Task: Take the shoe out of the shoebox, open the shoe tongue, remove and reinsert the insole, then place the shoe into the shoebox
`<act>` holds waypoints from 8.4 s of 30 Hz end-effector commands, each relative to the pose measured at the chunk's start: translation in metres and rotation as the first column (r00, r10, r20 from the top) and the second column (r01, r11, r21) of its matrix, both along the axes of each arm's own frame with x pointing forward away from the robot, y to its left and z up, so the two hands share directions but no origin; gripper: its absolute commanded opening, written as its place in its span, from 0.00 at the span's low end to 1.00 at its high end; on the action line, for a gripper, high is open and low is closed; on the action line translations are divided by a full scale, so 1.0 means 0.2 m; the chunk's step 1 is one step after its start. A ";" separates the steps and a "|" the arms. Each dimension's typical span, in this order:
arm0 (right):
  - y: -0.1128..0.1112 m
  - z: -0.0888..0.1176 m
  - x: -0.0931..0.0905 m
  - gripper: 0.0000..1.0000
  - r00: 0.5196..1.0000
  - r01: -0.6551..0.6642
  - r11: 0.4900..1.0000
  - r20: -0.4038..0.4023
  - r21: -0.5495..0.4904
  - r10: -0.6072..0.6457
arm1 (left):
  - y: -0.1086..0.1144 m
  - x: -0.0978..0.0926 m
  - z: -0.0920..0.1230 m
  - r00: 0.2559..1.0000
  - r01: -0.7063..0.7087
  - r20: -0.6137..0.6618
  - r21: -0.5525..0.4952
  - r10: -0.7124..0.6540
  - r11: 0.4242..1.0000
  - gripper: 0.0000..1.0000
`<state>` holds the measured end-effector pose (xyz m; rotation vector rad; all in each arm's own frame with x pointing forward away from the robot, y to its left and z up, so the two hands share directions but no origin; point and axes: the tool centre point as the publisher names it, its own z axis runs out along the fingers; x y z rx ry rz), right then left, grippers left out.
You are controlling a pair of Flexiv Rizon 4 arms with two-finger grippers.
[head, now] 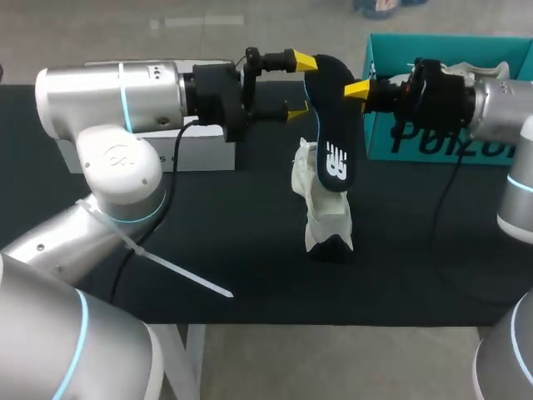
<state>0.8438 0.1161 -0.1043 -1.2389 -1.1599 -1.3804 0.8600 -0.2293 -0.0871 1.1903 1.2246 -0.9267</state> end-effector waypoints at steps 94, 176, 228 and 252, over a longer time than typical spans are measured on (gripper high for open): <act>-1.17 -0.19 -0.05 1.00 1.000 0.010 0.745 0.004 -0.667 -0.011 | 0.00 -0.24 -0.28 0.957 0.055 -0.288 0.032 -0.043 0.998 0.00; -1.17 -0.19 -0.05 1.00 1.000 0.010 0.745 0.004 -0.667 -0.011 | -0.20 -0.29 -1.15 0.772 0.202 -0.632 0.351 0.072 0.914 0.00; -1.17 -0.19 -0.05 1.00 1.000 0.010 0.745 0.004 -0.667 -0.011 | -0.15 -0.22 -1.20 0.723 0.330 -0.675 0.524 0.147 0.785 0.00; -1.17 -0.19 -0.05 1.00 1.000 0.010 0.745 0.004 -0.667 -0.011 | -0.14 -0.05 -1.33 0.720 0.166 -0.651 0.499 0.241 0.851 0.00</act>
